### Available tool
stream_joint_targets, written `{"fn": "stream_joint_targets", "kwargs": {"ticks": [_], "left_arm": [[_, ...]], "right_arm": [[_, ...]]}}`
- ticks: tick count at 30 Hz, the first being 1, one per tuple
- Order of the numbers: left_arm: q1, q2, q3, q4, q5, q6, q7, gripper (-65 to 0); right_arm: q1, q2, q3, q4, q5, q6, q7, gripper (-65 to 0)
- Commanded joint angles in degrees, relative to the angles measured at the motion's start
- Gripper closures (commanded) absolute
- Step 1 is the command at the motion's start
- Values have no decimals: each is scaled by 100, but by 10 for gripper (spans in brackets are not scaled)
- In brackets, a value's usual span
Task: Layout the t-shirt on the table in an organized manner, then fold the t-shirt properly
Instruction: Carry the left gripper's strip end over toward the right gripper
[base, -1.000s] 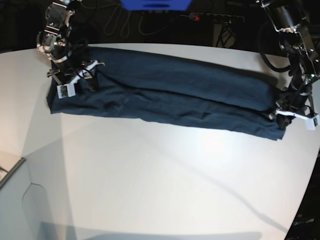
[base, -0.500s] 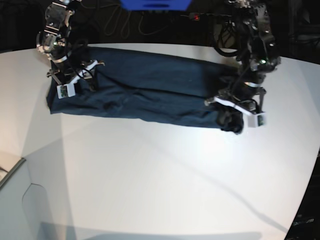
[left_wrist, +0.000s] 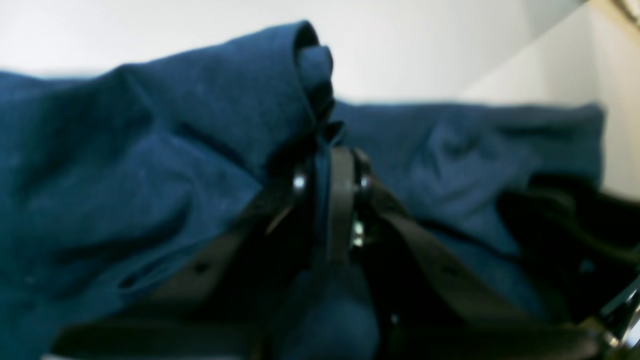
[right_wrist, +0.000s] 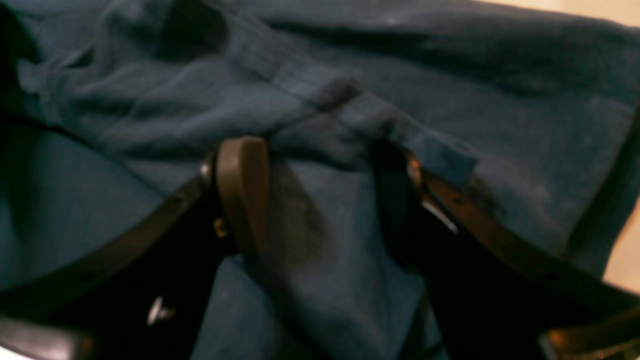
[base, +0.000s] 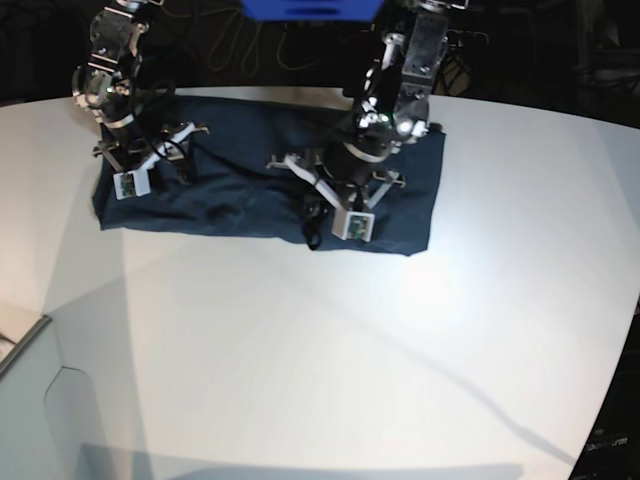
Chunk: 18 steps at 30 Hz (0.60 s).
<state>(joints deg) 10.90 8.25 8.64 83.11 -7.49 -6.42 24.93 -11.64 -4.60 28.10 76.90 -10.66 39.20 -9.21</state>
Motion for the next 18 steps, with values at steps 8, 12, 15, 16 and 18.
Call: {"fn": "stream_joint_targets", "kwargs": {"ticks": [8, 12, 15, 16, 18], "left_arm": [[-232, 75, 652, -17, -47, 13, -308, -2], [-364, 75, 661, -166, -65, -13, -273, -2], [-496, 75, 854, -298, -65, -13, -273, -2], [-523, 75, 960, -333, -65, 4, -273, -2], [-566, 14, 1197, -386, -65, 13, -273, -2]], "right_arm": [[8, 25, 8, 33, -55, 80, -94, -340], [17, 25, -1, 33, -55, 80, -94, -340], [17, 25, -1, 33, -55, 80, -94, -340], [17, 25, -1, 33, -55, 80, -94, -340], [17, 25, -1, 33, -55, 80, -94, -340]]}}
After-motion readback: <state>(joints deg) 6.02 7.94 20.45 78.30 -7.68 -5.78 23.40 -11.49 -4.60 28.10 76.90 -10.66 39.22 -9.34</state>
